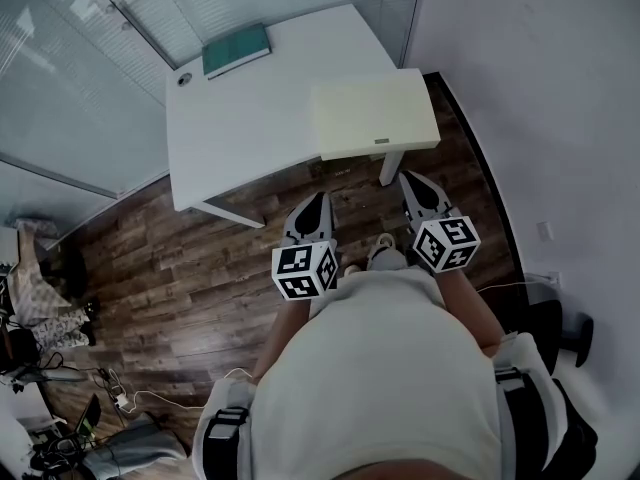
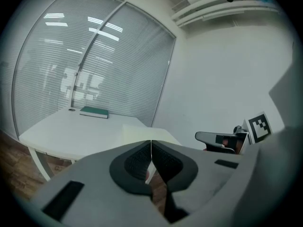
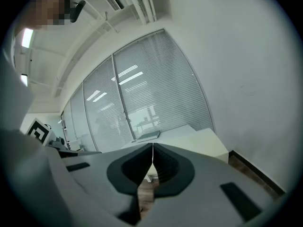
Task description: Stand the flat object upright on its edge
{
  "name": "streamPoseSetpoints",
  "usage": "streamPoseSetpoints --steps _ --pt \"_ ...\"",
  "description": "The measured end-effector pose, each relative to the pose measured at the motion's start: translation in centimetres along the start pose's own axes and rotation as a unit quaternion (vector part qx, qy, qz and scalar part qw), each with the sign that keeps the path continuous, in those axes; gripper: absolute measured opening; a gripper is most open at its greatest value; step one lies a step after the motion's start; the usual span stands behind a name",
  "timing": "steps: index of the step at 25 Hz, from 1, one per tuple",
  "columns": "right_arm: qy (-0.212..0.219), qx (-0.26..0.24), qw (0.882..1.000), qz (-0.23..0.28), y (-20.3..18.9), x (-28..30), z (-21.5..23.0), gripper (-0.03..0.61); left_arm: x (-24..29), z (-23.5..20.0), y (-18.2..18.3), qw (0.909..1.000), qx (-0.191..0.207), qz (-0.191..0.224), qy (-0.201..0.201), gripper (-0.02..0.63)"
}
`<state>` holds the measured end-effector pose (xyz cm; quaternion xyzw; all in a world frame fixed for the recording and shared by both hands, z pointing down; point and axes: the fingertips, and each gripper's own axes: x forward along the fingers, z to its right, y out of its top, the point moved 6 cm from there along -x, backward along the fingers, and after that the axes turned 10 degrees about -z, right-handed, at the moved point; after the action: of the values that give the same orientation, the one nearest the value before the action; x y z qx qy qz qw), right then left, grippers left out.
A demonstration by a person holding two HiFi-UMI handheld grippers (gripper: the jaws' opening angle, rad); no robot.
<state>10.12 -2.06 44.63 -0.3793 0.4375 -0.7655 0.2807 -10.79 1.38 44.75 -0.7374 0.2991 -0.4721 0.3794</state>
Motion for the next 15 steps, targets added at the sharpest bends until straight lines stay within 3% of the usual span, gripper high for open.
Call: streamPoseSetpoints --steps 8,15 --pt "0.012 0.091 0.996 0.001 -1.4 1.3 1.9 0.02 0.4 -1.1 -0.1 0.9999 -0.009 -0.005 -0.001 0.023" --pt "0.022 0.138 0.99 0.007 -2.1 3.6 3.5 0.021 1.5 -2.4 0.4 0.9999 -0.012 -0.007 0.01 0.023"
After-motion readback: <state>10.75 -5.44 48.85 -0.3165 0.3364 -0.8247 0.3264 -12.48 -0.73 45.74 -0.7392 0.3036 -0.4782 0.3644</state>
